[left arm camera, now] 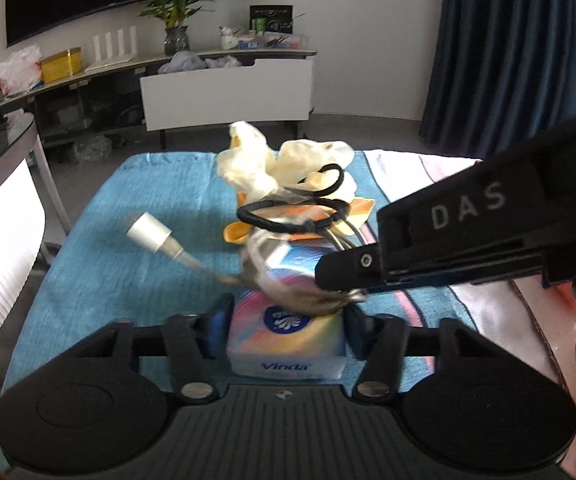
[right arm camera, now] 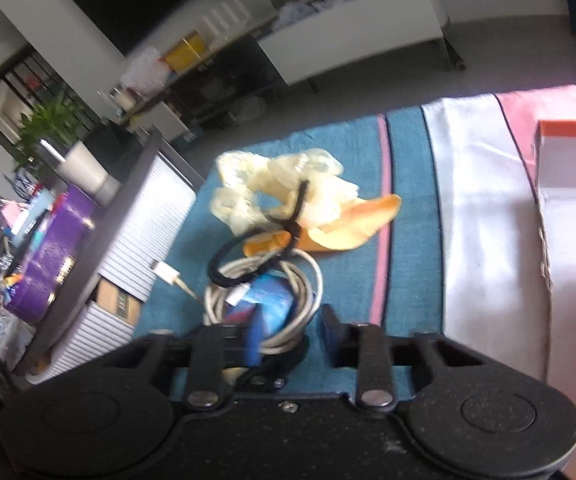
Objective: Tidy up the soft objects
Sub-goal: 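Grasp the Vinda tissue pack with the left tool while the right tool grasps the white cable, then carry the tissue pack and coiled cable together over the white box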
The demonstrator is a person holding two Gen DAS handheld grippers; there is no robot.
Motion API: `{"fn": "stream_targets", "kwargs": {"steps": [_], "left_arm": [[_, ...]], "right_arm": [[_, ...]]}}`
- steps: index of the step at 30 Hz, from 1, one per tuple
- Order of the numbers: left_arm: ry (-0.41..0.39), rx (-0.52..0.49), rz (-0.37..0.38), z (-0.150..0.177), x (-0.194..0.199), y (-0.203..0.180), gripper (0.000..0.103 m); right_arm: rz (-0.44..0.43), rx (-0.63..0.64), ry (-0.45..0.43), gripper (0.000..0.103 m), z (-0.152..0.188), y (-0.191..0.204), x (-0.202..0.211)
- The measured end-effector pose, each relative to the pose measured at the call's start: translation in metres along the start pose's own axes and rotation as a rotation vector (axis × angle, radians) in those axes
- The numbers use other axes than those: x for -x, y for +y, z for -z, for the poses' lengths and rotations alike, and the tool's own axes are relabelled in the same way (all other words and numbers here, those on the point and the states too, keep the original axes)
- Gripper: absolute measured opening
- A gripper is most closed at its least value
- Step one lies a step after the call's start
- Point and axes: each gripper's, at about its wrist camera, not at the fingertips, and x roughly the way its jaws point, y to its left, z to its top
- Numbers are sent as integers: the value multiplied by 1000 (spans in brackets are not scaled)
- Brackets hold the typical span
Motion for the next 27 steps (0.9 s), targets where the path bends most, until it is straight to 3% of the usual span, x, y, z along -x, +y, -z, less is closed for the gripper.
{"fn": "stream_targets", "kwargs": {"steps": [2, 9, 15, 27], "left_arm": [[-2, 5, 7, 0, 1, 0, 54], [4, 17, 0, 2, 4, -3, 54], [8, 17, -35, -2, 0, -6, 53], [-17, 70, -46, -10, 56, -13, 53]], "right_arm": [[3, 19, -36, 12, 1, 5, 5], [52, 32, -162, 12, 3, 8, 43], [221, 235, -285, 12, 17, 28, 89], [353, 275, -366, 12, 41, 22, 140]]}}
